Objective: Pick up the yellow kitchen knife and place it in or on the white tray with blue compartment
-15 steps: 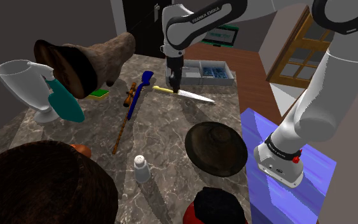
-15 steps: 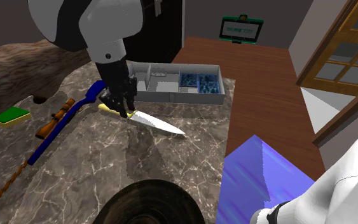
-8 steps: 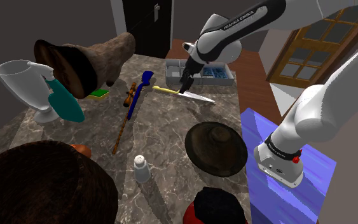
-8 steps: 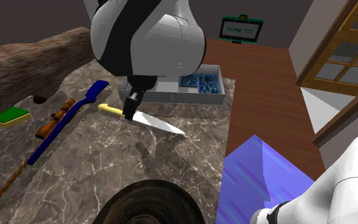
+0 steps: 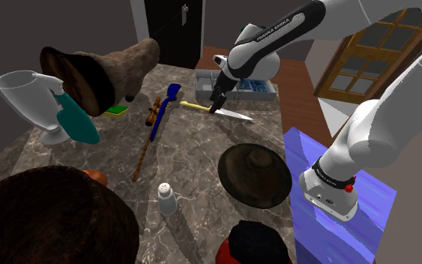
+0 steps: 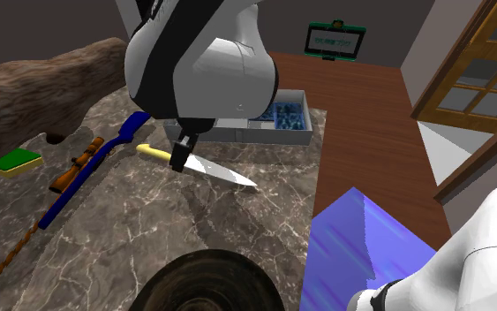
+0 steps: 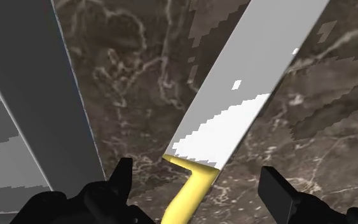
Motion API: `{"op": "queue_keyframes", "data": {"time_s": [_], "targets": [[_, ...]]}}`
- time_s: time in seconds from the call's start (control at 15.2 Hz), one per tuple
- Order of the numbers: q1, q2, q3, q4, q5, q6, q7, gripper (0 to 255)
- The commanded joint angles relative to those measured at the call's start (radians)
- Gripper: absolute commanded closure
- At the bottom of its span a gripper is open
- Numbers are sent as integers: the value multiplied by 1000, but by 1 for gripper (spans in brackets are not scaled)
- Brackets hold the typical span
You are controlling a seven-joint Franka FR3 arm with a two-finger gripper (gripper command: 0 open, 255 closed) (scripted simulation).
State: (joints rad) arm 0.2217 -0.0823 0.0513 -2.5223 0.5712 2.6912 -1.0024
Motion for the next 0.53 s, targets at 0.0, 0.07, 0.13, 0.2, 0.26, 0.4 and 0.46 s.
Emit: {"op": "queue_keyframes", "data": {"time_s": [0.0, 0.07, 0.13, 0.2, 0.26, 0.4, 0.46], "targets": [[0, 3, 0, -1, 0, 0, 0, 0], [0, 3, 0, -1, 0, 0, 0, 0], [0, 3, 0, -1, 0, 0, 0, 0], [0, 3, 0, -1, 0, 0, 0, 0], [0, 3, 0, 0, 0, 0, 0, 255], [0, 8, -1, 3, 1, 1, -2, 255], [0, 6, -2, -3, 6, 3, -9, 255]]}}
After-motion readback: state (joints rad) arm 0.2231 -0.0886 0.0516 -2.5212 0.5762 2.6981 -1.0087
